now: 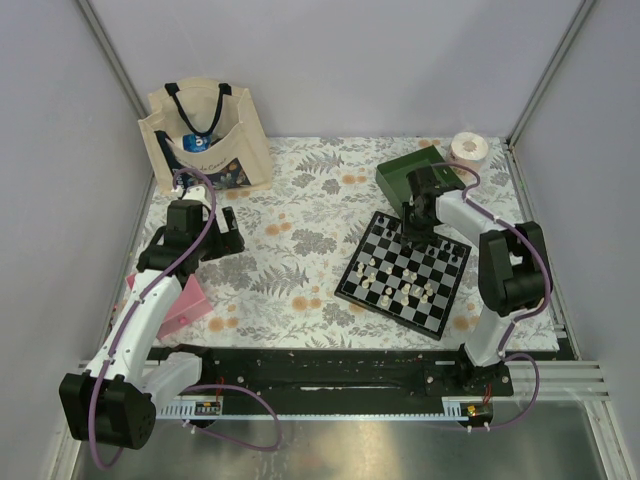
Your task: Set up the chess pieces on the board
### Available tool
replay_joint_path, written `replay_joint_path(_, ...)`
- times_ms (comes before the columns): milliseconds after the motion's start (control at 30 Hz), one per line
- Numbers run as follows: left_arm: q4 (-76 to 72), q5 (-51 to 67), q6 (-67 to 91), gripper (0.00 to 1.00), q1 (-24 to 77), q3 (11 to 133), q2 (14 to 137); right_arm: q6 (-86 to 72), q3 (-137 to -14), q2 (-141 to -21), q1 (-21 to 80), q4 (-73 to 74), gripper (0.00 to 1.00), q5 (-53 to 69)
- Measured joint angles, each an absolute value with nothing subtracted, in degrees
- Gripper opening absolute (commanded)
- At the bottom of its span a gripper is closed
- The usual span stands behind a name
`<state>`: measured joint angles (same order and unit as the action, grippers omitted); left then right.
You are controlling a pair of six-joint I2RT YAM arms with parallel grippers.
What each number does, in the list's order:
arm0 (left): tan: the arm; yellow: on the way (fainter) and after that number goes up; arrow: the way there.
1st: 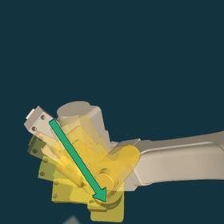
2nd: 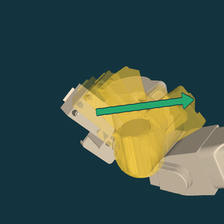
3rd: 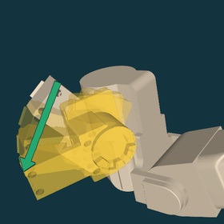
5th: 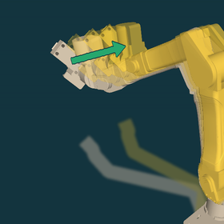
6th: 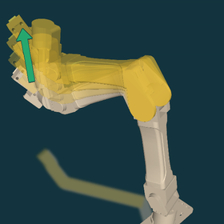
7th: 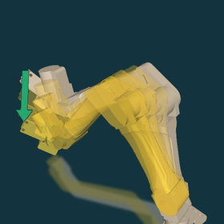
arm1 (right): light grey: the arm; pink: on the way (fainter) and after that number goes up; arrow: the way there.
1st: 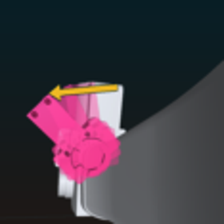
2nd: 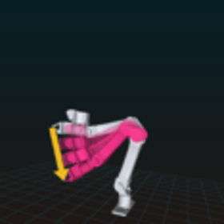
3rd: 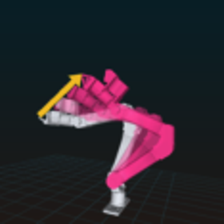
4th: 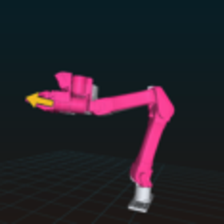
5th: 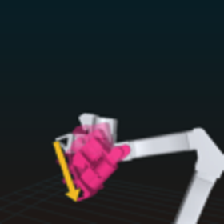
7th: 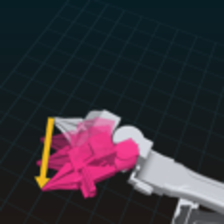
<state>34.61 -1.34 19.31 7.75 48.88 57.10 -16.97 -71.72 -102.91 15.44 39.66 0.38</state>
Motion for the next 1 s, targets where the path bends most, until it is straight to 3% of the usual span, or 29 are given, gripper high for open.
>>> replay_joint_path(1000,34.61,-1.26,19.31,0.99,7.75,48.88,57.10,-16.29,-73.78,-105.23,15.44,40.36,0.29,0.73)
